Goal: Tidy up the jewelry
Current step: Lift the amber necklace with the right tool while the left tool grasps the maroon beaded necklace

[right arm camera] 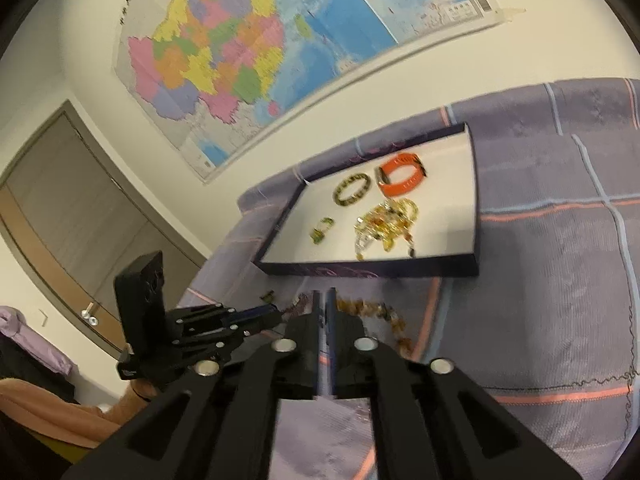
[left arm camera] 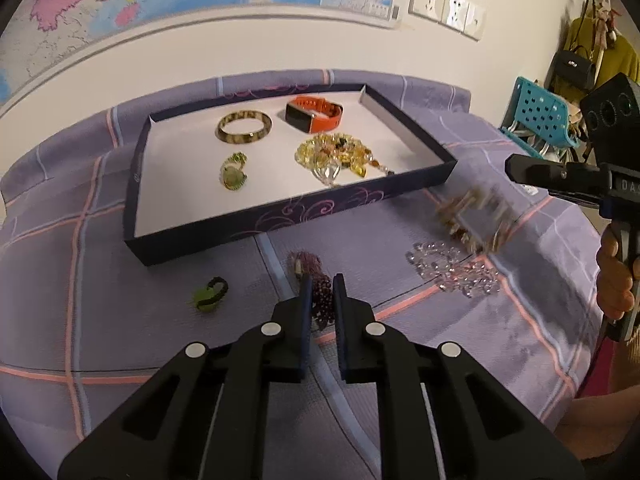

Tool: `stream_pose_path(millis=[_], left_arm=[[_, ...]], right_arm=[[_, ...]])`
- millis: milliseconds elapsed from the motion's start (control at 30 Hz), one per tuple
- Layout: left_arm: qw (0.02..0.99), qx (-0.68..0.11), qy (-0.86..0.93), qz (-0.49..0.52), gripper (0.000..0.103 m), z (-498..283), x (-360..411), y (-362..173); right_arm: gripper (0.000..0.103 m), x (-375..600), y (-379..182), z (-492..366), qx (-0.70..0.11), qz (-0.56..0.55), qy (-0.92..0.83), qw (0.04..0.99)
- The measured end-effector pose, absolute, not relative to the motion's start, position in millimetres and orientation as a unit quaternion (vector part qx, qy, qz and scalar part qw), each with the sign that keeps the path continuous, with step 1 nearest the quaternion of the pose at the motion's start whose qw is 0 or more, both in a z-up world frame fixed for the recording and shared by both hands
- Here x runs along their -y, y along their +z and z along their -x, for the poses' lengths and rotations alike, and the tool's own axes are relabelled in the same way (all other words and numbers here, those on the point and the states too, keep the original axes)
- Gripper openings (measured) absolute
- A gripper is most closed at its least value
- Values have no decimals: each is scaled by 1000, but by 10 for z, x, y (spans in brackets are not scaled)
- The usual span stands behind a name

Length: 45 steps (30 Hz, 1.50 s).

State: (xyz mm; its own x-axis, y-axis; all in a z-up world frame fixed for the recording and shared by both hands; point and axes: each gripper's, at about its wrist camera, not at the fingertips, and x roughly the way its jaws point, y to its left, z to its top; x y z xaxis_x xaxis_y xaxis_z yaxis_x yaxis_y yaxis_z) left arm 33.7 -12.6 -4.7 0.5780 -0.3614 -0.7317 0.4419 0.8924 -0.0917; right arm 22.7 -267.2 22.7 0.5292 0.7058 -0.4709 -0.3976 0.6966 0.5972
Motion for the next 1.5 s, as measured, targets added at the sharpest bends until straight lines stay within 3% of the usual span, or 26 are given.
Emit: stream_pose_path(millis=[200,267,333,533,633,900,1267,1500], left_arm=[[888,-394,-232,-44,11,-279,59,20],[887,-398,-229,-44,11,-285,54,-2],[885,-402,-232,-40,11,-286,42,-20],[883,-407,-229,-39,11,-292,40,-59],[883,-409,-229,-36,11,-304,31,-70],[882,-412,-228,-34,11,-313,22,-99],[887,-399,-232,-25,11,-292,-19,24],[891,-387,-236,-22,11,-284,-52,151]], right_arm=[[5,2609,254,-244,-365,-195,322,851],[21,2545,191,-233,-383,-172,311,853],[29,2457,108,-204,-399,-139,300,855],[28,2167,-148,-180,-444,-61,290,846],[19,2027,-203,-160,-449,-12,280,848],[9,1993,-177,-140,-442,18,269,855],[8,2522,157,-260,-391,-161,306,853],[8,2623,346,-255,-355,-208,328,850]])
